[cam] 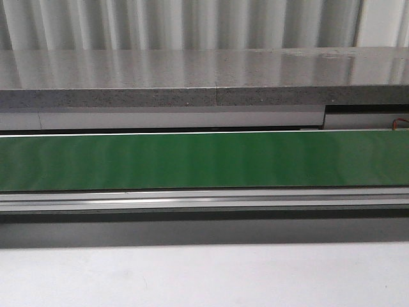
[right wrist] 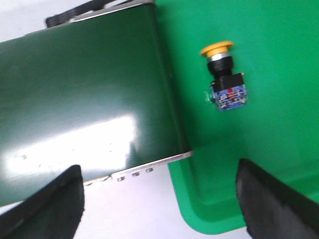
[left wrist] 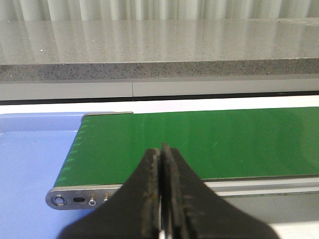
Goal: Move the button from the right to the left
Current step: 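Close the right gripper on the yellow-capped button's blue block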
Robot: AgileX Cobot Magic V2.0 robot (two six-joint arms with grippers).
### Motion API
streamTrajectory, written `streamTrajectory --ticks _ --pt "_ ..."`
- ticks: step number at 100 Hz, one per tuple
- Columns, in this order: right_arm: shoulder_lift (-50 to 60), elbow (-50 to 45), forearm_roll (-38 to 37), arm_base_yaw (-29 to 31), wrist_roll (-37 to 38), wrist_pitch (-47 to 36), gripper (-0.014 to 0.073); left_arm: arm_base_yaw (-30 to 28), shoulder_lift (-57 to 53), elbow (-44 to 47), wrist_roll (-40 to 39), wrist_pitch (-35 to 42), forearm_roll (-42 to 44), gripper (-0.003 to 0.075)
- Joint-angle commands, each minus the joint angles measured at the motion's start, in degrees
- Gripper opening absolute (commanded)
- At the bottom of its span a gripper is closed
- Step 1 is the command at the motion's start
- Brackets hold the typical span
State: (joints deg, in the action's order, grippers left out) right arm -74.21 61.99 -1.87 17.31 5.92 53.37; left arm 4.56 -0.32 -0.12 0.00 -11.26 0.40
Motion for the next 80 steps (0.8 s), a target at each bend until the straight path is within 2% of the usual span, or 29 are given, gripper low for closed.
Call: streamTrajectory --ticks 1,17,36,58,80 --pt "-2.37 3.41 0.24 3.18 -0.12 -1.23 0.0610 -0.09 -1.90 1.44 -0.38 4.36 -0.03 -0.0020" --pt "-10.05 6.07 1.87 8.38 -0.06 -1.22 0.0610 -0.09 -1.90 1.44 -0.38 4.36 -0.03 -0.0020" --pt "-17.53 7.99 1.87 11.79 -0.06 -1.33 0.0610 -0.09 -1.90 1.44 -0.38 4.36 -0.03 -0.0020" --pt "-24.69 12.44 1.28 12.26 -1.84 -1.28 0.0610 -0.09 -1.90 1.44 -0.38 4.36 -0.03 -0.0020" --pt "-31.26 16.53 1.28 12.26 -9.92 -0.02 0.0610 -0.09 -1.90 1.44 -0.38 4.36 -0.03 -0.0020"
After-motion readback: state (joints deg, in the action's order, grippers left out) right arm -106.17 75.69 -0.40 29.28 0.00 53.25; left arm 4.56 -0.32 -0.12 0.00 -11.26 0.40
